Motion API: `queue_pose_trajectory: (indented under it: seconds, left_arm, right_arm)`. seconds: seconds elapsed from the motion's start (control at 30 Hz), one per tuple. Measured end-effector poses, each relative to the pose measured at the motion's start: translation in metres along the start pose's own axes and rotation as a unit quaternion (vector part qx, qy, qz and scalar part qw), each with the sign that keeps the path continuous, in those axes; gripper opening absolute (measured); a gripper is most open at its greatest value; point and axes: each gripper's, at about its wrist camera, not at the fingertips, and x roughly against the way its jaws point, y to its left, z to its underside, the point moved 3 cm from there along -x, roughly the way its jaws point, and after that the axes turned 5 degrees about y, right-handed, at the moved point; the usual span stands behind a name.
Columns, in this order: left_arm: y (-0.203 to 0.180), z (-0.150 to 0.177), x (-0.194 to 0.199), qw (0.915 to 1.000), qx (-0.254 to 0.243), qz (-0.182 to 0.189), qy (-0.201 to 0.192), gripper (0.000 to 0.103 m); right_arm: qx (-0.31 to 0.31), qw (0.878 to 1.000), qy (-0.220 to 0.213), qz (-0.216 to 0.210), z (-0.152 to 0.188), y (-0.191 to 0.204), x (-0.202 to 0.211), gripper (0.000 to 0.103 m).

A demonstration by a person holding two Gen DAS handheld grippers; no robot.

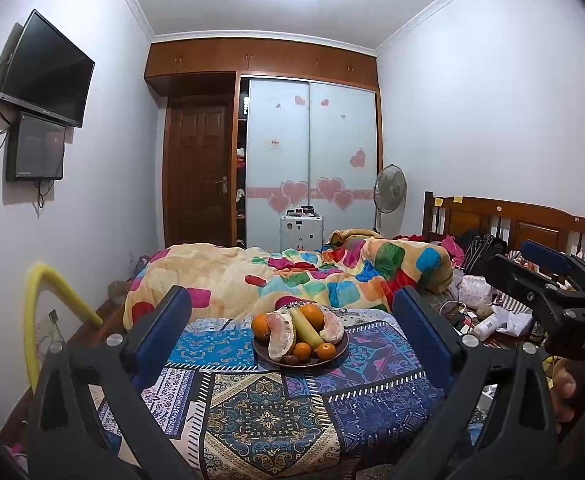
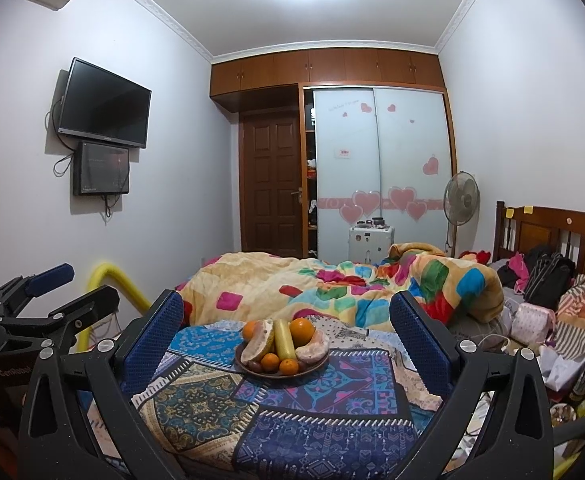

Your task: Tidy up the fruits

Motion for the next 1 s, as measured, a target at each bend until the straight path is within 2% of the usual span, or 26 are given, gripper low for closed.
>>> queue_pose_trajectory:
  seconds: [1.0]
  left_arm:
    - [-0.0061, 0.0023, -0.0038, 1.0, 0.005, 0.003, 0.007, 0.103]
  right_arm:
    - [-0.003, 1.0, 0.003, -0.005, -0.0011, 0.0025, -0.0007, 0.103]
